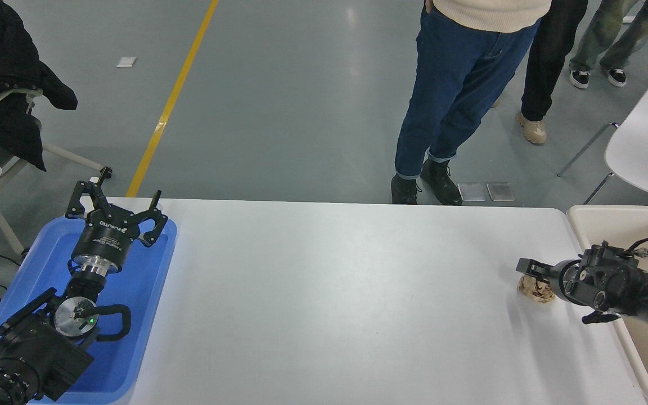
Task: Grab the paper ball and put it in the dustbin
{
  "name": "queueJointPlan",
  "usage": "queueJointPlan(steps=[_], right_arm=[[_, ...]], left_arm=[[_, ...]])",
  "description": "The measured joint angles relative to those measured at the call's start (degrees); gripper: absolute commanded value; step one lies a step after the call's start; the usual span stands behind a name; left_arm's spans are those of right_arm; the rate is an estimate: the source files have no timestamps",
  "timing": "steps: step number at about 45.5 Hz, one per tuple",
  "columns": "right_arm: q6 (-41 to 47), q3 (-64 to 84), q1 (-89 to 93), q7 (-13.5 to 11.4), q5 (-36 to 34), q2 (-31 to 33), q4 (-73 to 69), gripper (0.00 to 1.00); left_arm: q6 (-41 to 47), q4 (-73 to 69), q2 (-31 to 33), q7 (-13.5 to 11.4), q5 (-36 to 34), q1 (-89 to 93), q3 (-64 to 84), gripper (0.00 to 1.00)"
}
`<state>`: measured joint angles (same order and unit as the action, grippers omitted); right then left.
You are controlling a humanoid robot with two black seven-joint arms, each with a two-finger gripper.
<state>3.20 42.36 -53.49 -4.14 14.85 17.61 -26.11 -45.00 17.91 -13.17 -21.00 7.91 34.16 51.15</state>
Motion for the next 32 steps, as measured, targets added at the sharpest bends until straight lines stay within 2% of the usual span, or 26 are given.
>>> queueJointPlan(steps=[9, 15, 16, 21, 24, 25, 32], right_arm=[[-0.12, -1.26, 0.44, 0.00, 0.00, -0.52, 0.22, 0.81], [-0.21, -1.65, 0.57, -0.04, -0.01, -0.63, 0.37, 0.55], [-0.22, -1.71, 0.59, -0.05, -0.01, -0.64, 0.38, 0.48], [-0.25, -1.85, 0.69, -0.10, 0.00, -0.66, 0.41, 0.22], [-0.24, -1.90, 0.81, -0.12, -0.01, -0.64, 0.41, 0.02], [-0.18, -1.93, 0.86, -0.12, -0.03, -0.61, 0.36, 0.00], [0.35, -2.05, 1.00, -0.14, -0.39, -0.37, -0.72, 0.00]], left_arm=[[0.00, 0.00, 0.00, 0.00, 0.00, 0.00, 0.00, 1.00], [0.00, 0.00, 0.00, 0.00, 0.00, 0.00, 0.00, 1.00], [0.00, 0.00, 0.00, 0.00, 0.00, 0.00, 0.00, 1.00], [0.00, 0.00, 0.00, 0.00, 0.00, 0.00, 0.00, 1.00], [0.00, 0.00, 0.00, 0.00, 0.00, 0.01, 0.00, 1.00], [0.00, 0.00, 0.00, 0.00, 0.00, 0.01, 0.00, 1.00], [0.00, 0.00, 0.00, 0.00, 0.00, 0.02, 0.00, 1.00]])
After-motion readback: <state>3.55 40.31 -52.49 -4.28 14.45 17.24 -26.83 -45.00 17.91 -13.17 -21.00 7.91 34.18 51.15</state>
